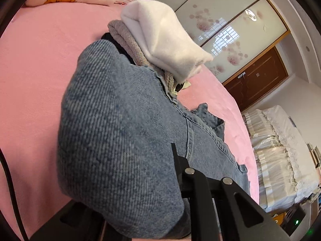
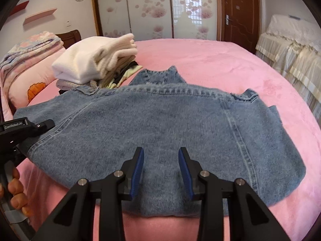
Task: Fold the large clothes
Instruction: 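Fold the held jeans leg over the other leg with the left gripper while the right gripper holds the jeans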
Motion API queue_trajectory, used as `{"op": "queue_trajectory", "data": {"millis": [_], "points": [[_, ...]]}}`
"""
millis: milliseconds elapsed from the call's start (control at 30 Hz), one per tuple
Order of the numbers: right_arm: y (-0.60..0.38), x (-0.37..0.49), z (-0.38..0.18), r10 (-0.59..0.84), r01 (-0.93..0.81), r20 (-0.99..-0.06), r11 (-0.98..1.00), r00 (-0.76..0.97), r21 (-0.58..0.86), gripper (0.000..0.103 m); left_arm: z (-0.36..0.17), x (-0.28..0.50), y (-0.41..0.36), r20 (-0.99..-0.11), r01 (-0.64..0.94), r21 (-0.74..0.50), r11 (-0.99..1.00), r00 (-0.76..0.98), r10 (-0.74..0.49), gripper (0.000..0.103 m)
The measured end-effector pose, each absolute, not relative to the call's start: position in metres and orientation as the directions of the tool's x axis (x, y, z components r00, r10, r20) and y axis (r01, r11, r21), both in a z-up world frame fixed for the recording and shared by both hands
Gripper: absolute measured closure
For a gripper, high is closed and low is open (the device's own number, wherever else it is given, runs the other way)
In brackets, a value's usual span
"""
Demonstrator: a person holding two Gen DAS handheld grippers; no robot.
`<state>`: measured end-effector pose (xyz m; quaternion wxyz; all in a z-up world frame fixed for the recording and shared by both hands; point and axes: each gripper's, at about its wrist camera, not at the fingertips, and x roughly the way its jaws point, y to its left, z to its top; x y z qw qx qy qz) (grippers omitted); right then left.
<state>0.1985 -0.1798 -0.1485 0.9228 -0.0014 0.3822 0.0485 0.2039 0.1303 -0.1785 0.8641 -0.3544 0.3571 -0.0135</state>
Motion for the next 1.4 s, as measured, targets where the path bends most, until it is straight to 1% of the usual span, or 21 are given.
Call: {"op": "queue_trajectory", "data": {"millis": [67, 200, 267, 300, 333, 367, 467, 567, 733, 867, 933, 1033, 1167, 1267, 1400], "points": [[-0.181, 0.198, -0.145, 0.097, -0.101, -0.704, 0.994, 0.703, 0.036, 0.067, -0.172, 0.198, 0.132, -0.611, -0.233, -0.622, 0.747, 0.741, -0.277, 0.094], [-0.176, 0.204, -0.141, 0.142, -0.146, -0.707, 0.988, 0.693, 0.055, 0.075, -0.159, 0.182, 0.137, -0.61, -0.226, -0.586, 0.778, 0.754, -0.241, 0.094], [-0.168, 0.21, -0.144, 0.159, -0.173, -0.706, 0.984, 0.69, 0.053, 0.081, -0.155, 0.18, 0.137, -0.615, -0.231, -0.567, 0.79, 0.757, -0.221, 0.094], [-0.163, 0.213, -0.148, 0.172, -0.191, -0.706, 0.98, 0.687, 0.053, 0.087, -0.156, 0.178, 0.137, -0.619, -0.234, -0.562, 0.793, 0.755, -0.216, 0.094], [-0.158, 0.219, -0.155, 0.183, -0.207, -0.712, 0.977, 0.678, 0.054, 0.096, -0.156, 0.177, 0.138, -0.623, -0.237, -0.554, 0.798, 0.754, -0.209, 0.094], [-0.153, 0.223, -0.162, 0.19, -0.216, -0.722, 0.975, 0.665, 0.058, 0.099, -0.152, 0.174, 0.134, -0.624, -0.236, -0.542, 0.807, 0.756, -0.198, 0.094], [-0.143, 0.23, -0.185, 0.194, -0.237, -0.75, 0.97, 0.632, 0.051, 0.1, -0.143, 0.172, 0.123, -0.611, -0.212, -0.507, 0.836, 0.772, -0.175, 0.094], [-0.145, 0.228, -0.197, 0.201, -0.228, -0.747, 0.971, 0.634, 0.068, 0.1, -0.127, 0.17, 0.1, -0.583, -0.163, -0.433, 0.886, 0.801, -0.137, 0.094], [-0.165, 0.23, -0.204, 0.296, -0.194, -0.727, 0.955, 0.62, 0.223, 0.1, -0.09, 0.175, 0.06, -0.508, -0.057, -0.36, 0.931, 0.85, -0.144, 0.094], [-0.181, 0.228, -0.208, 0.364, -0.144, -0.699, 0.924, 0.616, 0.354, 0.1, -0.064, 0.186, 0.011, -0.465, 0.049, -0.298, 0.953, 0.865, -0.189, 0.094], [-0.192, 0.224, -0.211, 0.409, -0.11, -0.674, 0.891, 0.615, 0.441, 0.1, -0.056, 0.193, -0.016, -0.461, 0.094, -0.255, 0.962, 0.863, -0.206, 0.094], [-0.206, 0.22, -0.215, 0.448, -0.059, -0.653, 0.848, 0.61, 0.527, 0.103, -0.05, 0.203, -0.054, -0.471, 0.157, -0.202, 0.967, 0.85, -0.237, 0.094], [-0.236, 0.205, -0.217, 0.51, 0.018, -0.606, 0.756, 0.611, 0.654, 0.103, -0.05, 0.212, -0.097, -0.48, 0.223, -0.127, 0.966, 0.839, -0.257, 0.094], [-0.27, 0.179, -0.207, 0.455, 0.09, -0.611, 0.751, 0.648, 0.655, 0.103, -0.057, 0.22, -0.128, -0.501, 0.264, -0.102, 0.959, 0.819, -0.279, 0.094], [-0.317, 0.147, -0.193, 0.32, 0.185, -0.652, 0.791, 0.688, 0.583, 0.103, -0.077, 0.229, -0.167, -0.55, 0.327, -0.108, 0.939, 0.767, -0.33, 0.094]]}}
